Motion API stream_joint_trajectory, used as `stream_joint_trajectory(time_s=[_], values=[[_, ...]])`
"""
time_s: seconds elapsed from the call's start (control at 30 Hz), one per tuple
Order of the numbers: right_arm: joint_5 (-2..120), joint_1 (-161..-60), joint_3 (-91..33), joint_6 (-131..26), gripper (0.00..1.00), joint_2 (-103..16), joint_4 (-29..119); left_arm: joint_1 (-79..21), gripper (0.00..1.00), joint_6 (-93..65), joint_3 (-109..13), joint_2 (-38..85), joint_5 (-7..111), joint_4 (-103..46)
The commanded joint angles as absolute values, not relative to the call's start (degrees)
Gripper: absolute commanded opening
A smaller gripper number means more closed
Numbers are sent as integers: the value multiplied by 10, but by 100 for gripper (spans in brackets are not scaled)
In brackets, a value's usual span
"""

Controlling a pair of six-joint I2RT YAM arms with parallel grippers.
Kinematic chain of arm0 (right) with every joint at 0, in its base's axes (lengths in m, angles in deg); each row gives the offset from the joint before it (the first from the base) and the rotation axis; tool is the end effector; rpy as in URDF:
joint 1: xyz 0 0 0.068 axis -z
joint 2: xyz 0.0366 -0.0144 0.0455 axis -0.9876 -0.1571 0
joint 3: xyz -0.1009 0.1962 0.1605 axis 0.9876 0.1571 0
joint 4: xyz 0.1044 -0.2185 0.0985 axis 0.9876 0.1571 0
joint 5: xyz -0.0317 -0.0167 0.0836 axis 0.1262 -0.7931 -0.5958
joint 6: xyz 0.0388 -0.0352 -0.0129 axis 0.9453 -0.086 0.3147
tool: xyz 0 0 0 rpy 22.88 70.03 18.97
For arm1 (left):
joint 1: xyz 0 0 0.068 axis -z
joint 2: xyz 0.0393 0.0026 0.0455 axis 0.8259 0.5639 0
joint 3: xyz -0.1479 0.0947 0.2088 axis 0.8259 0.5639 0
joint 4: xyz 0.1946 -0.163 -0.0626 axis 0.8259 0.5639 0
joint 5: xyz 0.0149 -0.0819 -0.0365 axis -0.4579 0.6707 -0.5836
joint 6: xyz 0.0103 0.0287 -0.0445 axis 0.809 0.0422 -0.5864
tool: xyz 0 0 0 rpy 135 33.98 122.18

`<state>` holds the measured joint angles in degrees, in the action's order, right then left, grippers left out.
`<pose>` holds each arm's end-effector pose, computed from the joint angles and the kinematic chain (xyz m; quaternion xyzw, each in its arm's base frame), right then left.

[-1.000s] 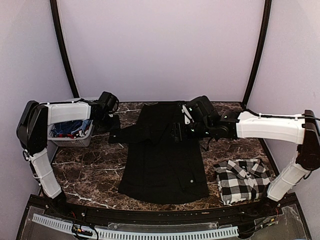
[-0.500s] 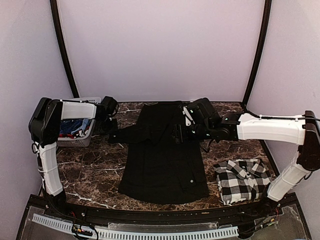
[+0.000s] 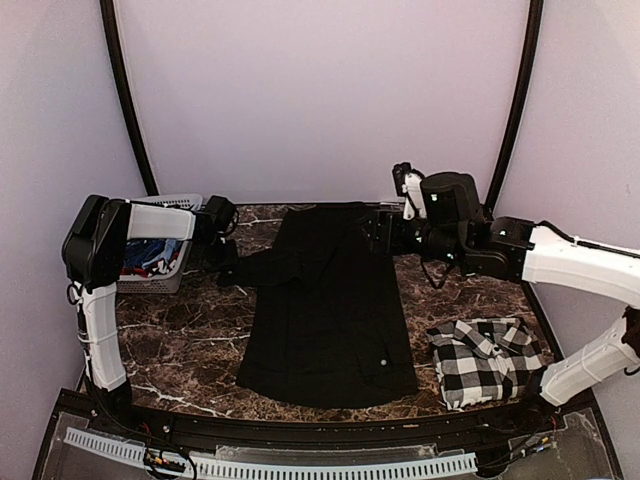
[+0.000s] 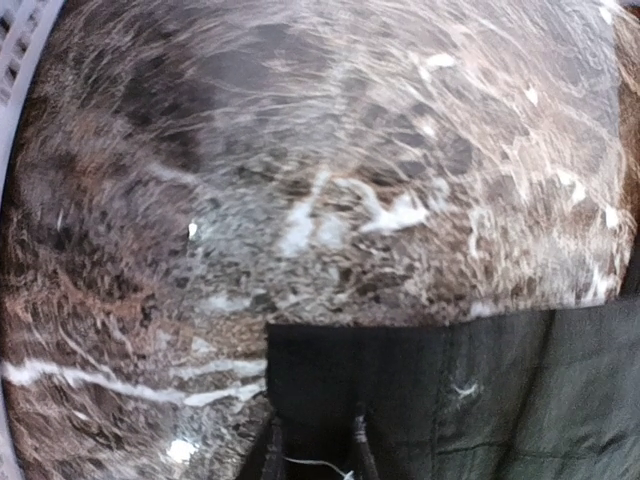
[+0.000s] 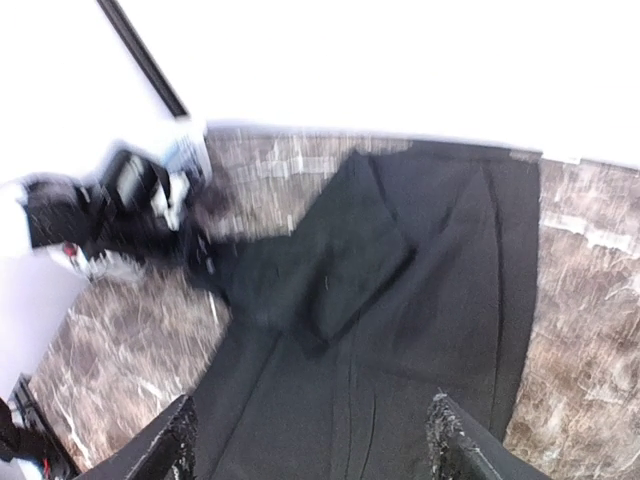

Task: Fold and stack the long sleeve shirts
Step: Pick up the sleeve from the center of the board, then fold the sleeve of the 1/3-folded shirt.

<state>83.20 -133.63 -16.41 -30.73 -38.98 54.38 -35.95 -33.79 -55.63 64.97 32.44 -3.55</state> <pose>0.1957 0.2399 0.3288 -0.0980 0.8258 0.2627 0.4892 0.4035 -0.1371 0.1524 -0.1225 0.9539 -0.0246 0.2729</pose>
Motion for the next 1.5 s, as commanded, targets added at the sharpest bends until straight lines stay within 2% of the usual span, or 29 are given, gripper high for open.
stream_joint_trajectory(time_s=[0.0, 0.1, 0.4, 0.57, 0.77, 0.87, 1.17, 1.47], values=[[894, -1331, -159, -335, 84, -353, 462, -360, 12, -335, -565, 656, 323, -24], [901, -1331, -165, -352, 98, -355, 454, -360, 2, -322, -589, 649, 310, -16], [899, -1330, -160, -361, 99, -358, 456, -360, 0, -254, -652, 576, 324, -15], [887, -1329, -164, -363, 99, -367, 464, -343, 0, -200, -634, 505, 463, -63], [845, -1318, -167, -332, 98, -390, 495, -251, 0, -132, -637, 454, 592, -72], [830, -1313, -155, -303, 96, -394, 506, -195, 0, -132, -639, 466, 655, -80], [829, -1307, -89, -232, 92, -370, 548, -79, 0, -161, -654, 583, 708, -112], [771, -1307, 7, -175, 90, -343, 549, -39, 0, -169, -683, 656, 723, -106]])
